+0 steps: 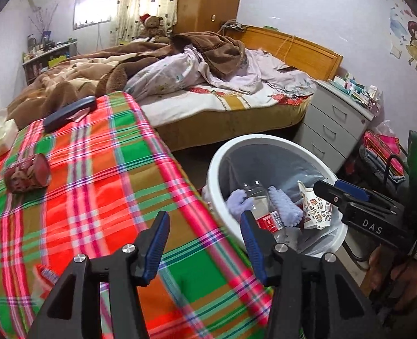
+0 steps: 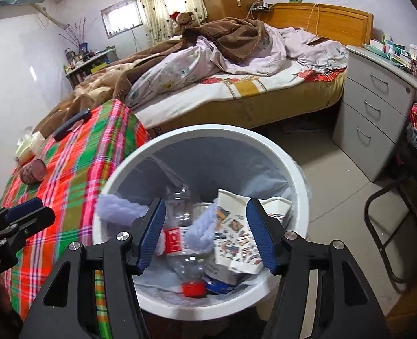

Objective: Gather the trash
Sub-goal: 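Open the left tool over the bin while the right tool releases the paper cup, then move both tools back over the bed toward the remaining trash, then grasp the small clear plastic cup with the left tool while the right tool grasps the red can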

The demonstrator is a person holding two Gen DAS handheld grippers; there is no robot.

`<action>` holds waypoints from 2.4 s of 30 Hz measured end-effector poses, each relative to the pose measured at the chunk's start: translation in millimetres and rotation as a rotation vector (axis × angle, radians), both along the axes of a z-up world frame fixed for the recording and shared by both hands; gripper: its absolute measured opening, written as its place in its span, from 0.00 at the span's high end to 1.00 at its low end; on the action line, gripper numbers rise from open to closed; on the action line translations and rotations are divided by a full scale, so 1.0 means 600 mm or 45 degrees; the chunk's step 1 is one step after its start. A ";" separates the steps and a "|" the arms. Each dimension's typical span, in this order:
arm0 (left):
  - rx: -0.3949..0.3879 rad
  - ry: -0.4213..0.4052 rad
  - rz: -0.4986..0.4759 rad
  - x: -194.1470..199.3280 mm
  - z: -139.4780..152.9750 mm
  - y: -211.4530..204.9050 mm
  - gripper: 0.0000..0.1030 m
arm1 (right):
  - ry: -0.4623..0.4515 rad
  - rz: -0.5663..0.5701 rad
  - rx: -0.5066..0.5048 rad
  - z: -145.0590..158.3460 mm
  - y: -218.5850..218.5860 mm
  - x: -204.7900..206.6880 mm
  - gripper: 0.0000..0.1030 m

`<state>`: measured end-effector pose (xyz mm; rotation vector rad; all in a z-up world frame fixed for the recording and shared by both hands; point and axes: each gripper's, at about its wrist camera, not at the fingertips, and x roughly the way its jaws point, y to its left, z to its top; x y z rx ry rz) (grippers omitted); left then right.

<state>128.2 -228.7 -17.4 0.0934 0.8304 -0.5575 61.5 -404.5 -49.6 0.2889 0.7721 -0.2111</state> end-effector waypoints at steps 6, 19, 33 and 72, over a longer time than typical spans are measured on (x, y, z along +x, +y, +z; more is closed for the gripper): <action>-0.008 -0.044 0.052 -0.020 0.014 0.042 0.50 | -0.045 0.050 -0.016 0.011 0.032 -0.002 0.41; -0.030 -0.060 0.195 -0.046 0.004 0.169 0.49 | -0.103 0.201 -0.010 0.018 0.119 0.018 0.41; 0.046 0.027 0.302 -0.030 -0.064 0.272 0.47 | -0.064 0.442 -0.069 0.011 0.241 0.085 0.41; -0.043 0.127 0.565 0.084 -0.093 0.451 0.55 | -0.068 1.166 -0.190 0.002 0.516 0.340 0.39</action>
